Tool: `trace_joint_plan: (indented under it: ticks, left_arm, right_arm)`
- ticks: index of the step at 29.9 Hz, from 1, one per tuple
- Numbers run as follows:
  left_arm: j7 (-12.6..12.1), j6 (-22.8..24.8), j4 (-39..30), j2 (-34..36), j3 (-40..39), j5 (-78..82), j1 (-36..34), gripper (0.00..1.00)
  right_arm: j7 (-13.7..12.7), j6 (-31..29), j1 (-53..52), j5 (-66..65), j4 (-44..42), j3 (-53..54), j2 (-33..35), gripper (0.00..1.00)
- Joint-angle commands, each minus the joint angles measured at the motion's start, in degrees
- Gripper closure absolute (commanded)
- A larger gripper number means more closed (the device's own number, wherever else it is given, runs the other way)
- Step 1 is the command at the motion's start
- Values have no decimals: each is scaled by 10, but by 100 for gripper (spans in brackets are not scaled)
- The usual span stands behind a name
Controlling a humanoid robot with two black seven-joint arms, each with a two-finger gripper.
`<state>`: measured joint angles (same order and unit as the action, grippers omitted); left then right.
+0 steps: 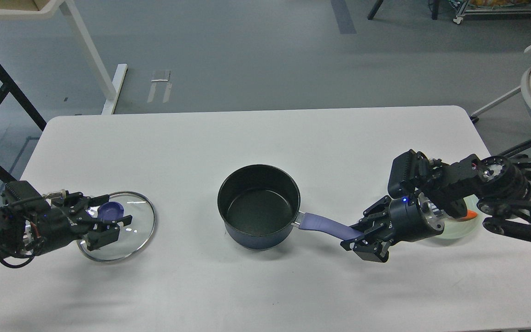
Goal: Open pot lid
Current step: 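Lower the glass lid onto the table beside the pot with the left gripper, then open the left gripper and raise it away from the lid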
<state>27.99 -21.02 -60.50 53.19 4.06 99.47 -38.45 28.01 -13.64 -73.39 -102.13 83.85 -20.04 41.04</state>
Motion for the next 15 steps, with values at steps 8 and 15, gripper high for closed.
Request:
trace_joint_plan:
  ticks: [8, 15]
  left_arm:
    - [0, 6, -27, 4, -19, -145, -37, 1]
    - [0, 132, -39, 4, -33, -478, -125, 1]
  right_arm:
    - [0, 0, 0, 1, 0, 0, 0, 64]
    - [0, 0, -6, 3, 2, 1, 2, 33]
